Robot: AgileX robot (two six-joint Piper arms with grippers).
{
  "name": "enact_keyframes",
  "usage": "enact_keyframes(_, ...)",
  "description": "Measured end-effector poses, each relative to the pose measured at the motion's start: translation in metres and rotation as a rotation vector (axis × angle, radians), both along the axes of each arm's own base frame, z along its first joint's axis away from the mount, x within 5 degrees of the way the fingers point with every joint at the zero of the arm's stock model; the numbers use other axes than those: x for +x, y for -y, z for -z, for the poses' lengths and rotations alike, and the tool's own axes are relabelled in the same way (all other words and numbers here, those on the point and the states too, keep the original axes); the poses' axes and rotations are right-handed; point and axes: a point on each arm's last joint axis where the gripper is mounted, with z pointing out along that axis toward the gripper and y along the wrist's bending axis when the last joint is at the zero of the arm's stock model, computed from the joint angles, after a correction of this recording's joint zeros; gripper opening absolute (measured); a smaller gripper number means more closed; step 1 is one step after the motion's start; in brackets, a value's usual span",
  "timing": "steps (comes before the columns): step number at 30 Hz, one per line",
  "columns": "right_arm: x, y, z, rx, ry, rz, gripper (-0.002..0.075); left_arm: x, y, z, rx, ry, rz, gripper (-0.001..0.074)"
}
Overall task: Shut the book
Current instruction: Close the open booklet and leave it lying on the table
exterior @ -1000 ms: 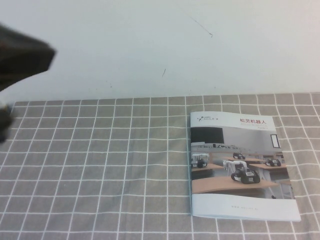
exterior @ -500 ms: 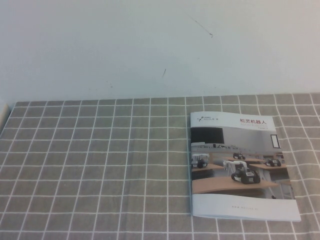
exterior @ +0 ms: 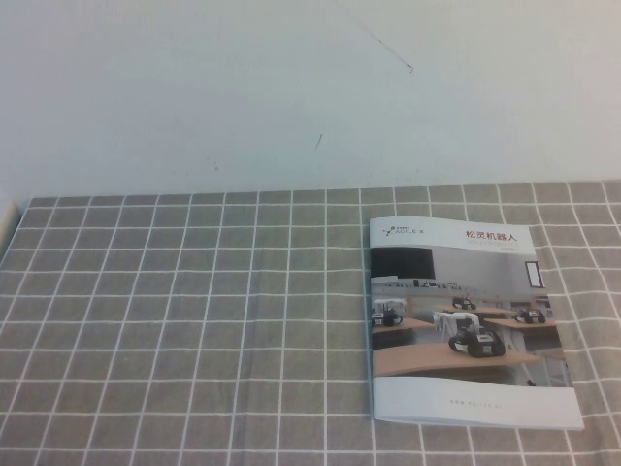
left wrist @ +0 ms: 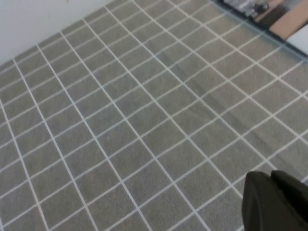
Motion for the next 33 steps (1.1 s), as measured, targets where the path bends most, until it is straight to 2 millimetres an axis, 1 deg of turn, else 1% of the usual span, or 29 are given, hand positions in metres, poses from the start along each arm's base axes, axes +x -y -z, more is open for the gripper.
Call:
enact_keyframes(4,-0.004,-0.001,0.008,-0.003,-0.053,-0.022,-0.0003,0.003,0.002,0.021,0.025,-0.023,0.003,-0.0004)
enact_keyframes(6,-0.005,-0.002,0.009,-0.002,-0.065,-0.031,-0.0003,0.006,0.0,0.025,0.049,0.002,-0.008,-0.0004)
enact_keyframes(8,-0.006,-0.002,0.009,-0.003,-0.08,-0.041,-0.0003,0.009,-0.003,0.028,0.022,0.015,-0.08,-0.0004)
enact_keyframes(12,-0.007,-0.002,0.01,-0.004,-0.093,-0.05,-0.0003,0.017,-0.017,0.03,-0.092,0.057,-0.331,-0.0004)
enact_keyframes(14,-0.007,-0.003,0.01,-0.004,-0.095,-0.051,-0.0003,0.016,-0.023,0.03,-0.138,0.089,-0.408,-0.0004)
enact_keyframes(19,-0.007,-0.003,0.01,-0.002,-0.095,-0.051,-0.0003,0.009,-0.029,0.026,-0.194,0.173,-0.458,-0.0004)
enact_keyframes(25,-0.007,-0.003,0.01,-0.002,-0.095,-0.051,-0.0003,0.008,-0.032,0.025,-0.239,0.285,-0.517,-0.0004)
enact_keyframes(29,-0.008,-0.003,0.01,0.0,-0.096,-0.052,-0.0003,0.007,-0.033,0.029,-0.302,0.361,-0.574,-0.0004)
enact_keyframes(33,-0.008,-0.003,0.01,0.0,-0.096,-0.052,-0.0003,0.007,-0.034,0.031,-0.375,0.39,-0.641,-0.0004)
